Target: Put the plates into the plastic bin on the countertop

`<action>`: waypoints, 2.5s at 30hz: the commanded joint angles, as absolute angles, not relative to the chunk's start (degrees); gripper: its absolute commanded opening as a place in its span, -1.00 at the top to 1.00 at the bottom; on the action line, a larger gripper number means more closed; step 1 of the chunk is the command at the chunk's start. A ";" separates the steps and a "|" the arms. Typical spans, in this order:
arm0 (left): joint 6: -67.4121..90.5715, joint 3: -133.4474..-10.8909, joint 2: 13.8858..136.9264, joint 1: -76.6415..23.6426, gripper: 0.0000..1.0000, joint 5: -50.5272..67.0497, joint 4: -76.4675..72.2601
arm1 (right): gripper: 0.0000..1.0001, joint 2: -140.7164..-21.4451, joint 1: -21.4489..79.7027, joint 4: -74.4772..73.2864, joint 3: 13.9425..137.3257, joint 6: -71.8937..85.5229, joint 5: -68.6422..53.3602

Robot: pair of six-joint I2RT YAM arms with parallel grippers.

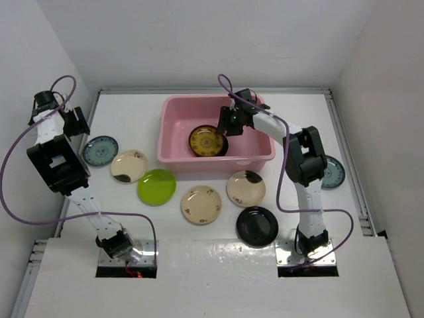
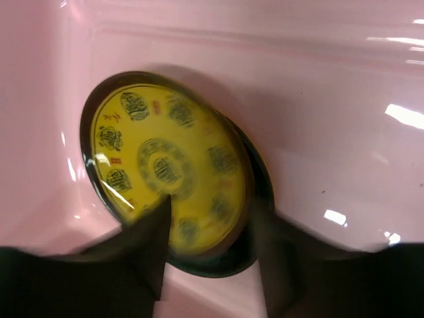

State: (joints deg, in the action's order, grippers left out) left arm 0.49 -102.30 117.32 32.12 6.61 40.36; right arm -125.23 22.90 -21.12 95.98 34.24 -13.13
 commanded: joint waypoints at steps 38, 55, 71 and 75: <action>-1.41 -106.06 111.72 32.09 1.00 26.17 34.18 | -0.51 -94.50 4.42 -20.39 76.86 37.34 -9.85; 2.55 -125.96 114.78 3.01 1.00 38.95 44.91 | -0.51 -61.26 -27.50 -16.79 28.58 59.68 17.75; -2.01 -121.03 129.81 -13.10 1.00 31.82 42.01 | -0.59 -61.26 -32.87 -13.45 25.32 54.93 12.74; -4.57 -118.66 129.81 -14.41 0.14 30.51 42.01 | -0.70 -62.66 -33.92 -12.39 24.61 54.76 10.30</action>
State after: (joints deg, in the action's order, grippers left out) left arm -2.85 -119.63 132.25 -13.17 30.96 43.68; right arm -61.71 -32.95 -15.03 24.18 55.46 12.51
